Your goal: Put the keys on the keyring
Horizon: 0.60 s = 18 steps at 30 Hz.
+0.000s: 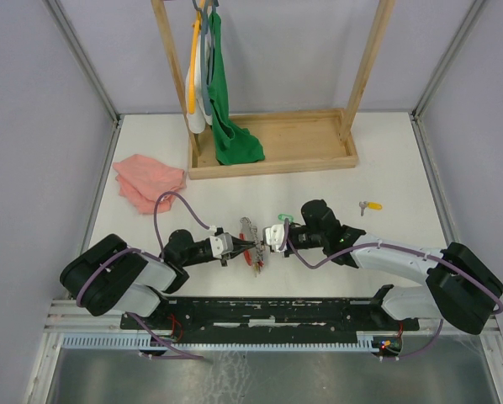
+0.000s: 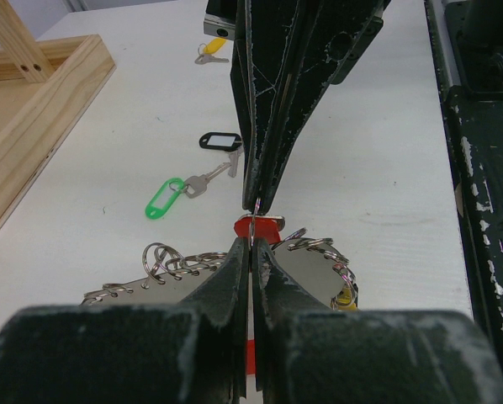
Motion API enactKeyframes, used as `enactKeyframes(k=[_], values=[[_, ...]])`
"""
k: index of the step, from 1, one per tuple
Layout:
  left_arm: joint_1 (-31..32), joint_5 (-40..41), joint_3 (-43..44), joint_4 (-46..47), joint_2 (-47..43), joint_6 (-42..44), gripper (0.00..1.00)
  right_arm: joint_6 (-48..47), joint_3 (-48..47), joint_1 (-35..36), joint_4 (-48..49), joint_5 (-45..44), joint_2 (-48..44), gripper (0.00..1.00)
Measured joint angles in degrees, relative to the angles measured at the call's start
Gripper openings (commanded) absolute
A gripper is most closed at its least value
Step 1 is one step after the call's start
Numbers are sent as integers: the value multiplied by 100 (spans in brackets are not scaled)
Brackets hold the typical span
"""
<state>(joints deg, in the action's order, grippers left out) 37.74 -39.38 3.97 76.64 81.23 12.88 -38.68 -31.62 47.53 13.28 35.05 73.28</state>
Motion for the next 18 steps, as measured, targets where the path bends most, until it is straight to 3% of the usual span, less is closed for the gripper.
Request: enactKeyframes(k=[18], values=[[0,-70,0,-28,-9,0,3,114,0,0,4,76,-2,1]])
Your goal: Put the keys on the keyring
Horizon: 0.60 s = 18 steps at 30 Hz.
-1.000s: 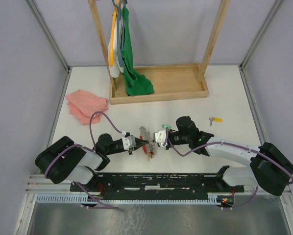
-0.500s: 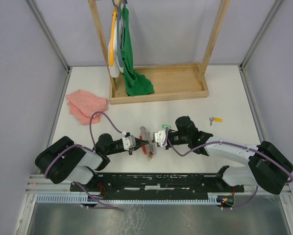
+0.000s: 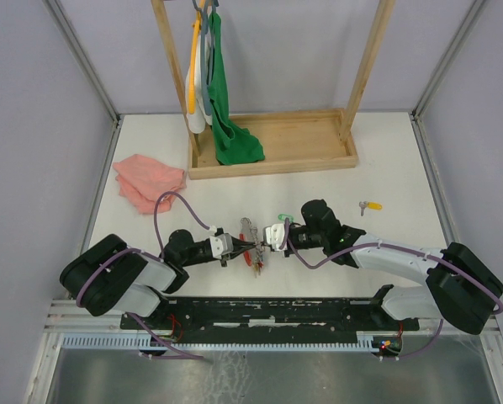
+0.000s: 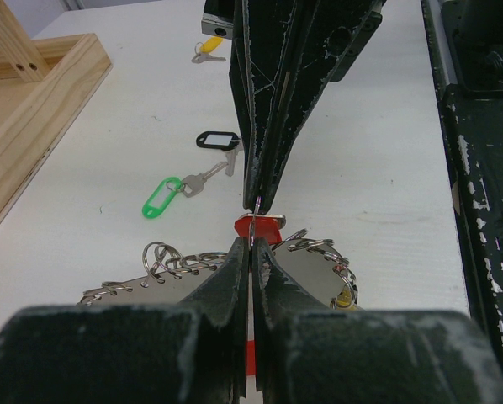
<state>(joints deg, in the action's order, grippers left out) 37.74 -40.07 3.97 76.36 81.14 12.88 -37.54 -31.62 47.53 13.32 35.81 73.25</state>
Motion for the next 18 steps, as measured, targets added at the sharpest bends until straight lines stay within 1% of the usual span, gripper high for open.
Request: enactKeyframes(k=[9,18], values=[[0,-76,0,4,7,-4,3,68,0,-2,15,42,46,1],[-2,-127,-2,127,111,-105,3,243,70,-9,280,70,125,1]])
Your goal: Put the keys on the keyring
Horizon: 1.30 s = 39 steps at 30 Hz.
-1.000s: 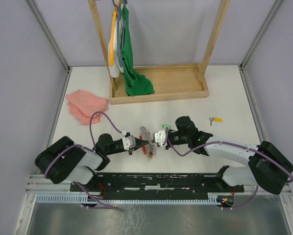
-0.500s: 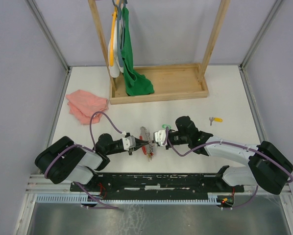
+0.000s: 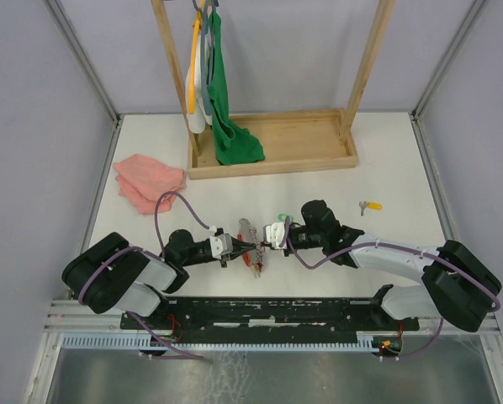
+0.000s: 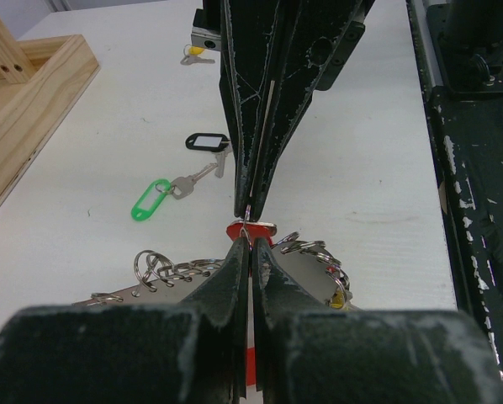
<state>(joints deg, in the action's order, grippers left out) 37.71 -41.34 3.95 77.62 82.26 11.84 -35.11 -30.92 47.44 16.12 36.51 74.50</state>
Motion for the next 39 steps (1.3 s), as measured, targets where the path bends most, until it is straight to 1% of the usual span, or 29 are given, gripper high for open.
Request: enactKeyframes(k=[10,17,20,23,31,35,39], values=[[-4,-238,2,162,31,-46,3,15,44,-11,188,341,35,1],[-4,-229,2,157,26,-101,3,-133,57,-24,146,380,4,1],[-2,-197,59,-4,-63,-308,3,-254,66,-20,79,367,-68,1],[-2,-120,234,-479,-278,-542,3,-374,81,-24,-11,297,-199,1],[15,39,280,-1309,-940,-1106,3,-710,81,107,-181,208,-358,1],[31,258,273,-1423,-1158,-1528,3,-914,81,192,-297,72,-481,1],[33,551,177,-1200,-1311,-1998,3,-1056,81,262,-299,-63,-636,1]])
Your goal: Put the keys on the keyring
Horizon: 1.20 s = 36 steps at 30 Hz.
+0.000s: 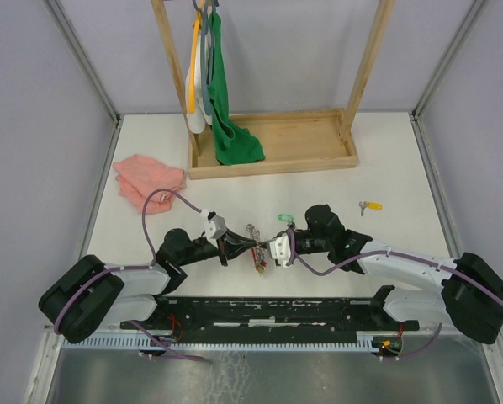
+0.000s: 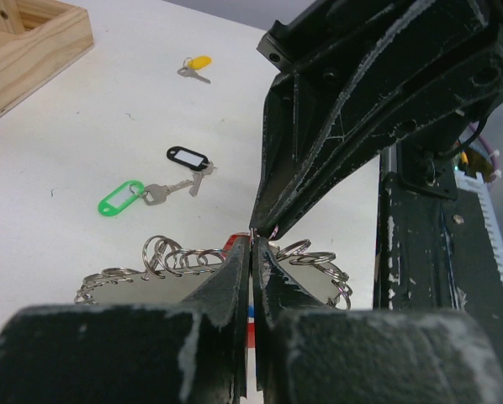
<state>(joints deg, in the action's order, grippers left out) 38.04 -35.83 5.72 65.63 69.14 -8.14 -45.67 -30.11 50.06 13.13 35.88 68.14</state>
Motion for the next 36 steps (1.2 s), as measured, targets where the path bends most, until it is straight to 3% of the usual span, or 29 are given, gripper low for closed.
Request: enactKeyframes(k=[10,18,26,36], values=[[42,455,-278,968,-17,-765,3,-372,0,116,-59,-339,-293,1],[66,470,-280,1200,210,-793,19,-949,-485,129,-1198,-522,-446,1],[55,267,31,-256,-157,-15,29,-1491,-1292,120,-2765,-597,-382,1],[55,-345,621,-1421,-127,957,33,-1779,-1628,122,-3449,-590,-70,1]])
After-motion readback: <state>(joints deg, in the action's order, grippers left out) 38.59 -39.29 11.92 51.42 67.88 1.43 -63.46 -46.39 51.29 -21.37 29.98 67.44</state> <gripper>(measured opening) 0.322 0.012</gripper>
